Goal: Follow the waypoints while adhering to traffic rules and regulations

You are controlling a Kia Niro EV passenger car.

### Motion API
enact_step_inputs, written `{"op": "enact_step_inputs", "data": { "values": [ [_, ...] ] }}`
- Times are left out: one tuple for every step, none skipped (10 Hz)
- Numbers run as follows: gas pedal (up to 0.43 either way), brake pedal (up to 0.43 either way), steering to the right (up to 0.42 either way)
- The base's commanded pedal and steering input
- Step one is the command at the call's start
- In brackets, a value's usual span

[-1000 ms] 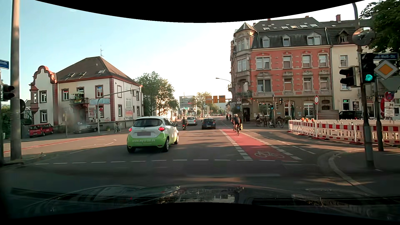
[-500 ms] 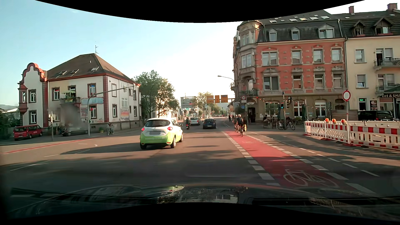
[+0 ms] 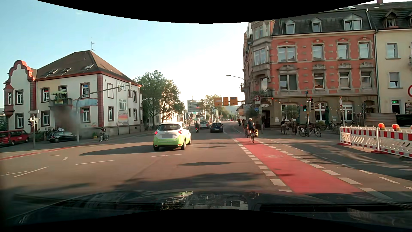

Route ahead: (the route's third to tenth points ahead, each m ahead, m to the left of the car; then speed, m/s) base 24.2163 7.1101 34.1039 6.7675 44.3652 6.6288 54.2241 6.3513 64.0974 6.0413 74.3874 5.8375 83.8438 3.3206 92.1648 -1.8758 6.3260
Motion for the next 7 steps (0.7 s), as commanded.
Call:
{"op": "enact_step_inputs", "data": {
  "values": [
    [0.157,0.0,-0.012],
    [0.157,0.0,-0.012],
    [0.157,0.0,-0.012],
    [0.157,0.0,-0.011],
    [0.157,0.0,-0.011],
    [0.157,0.0,-0.011],
    [0.157,0.0,-0.01]
  ]
}}
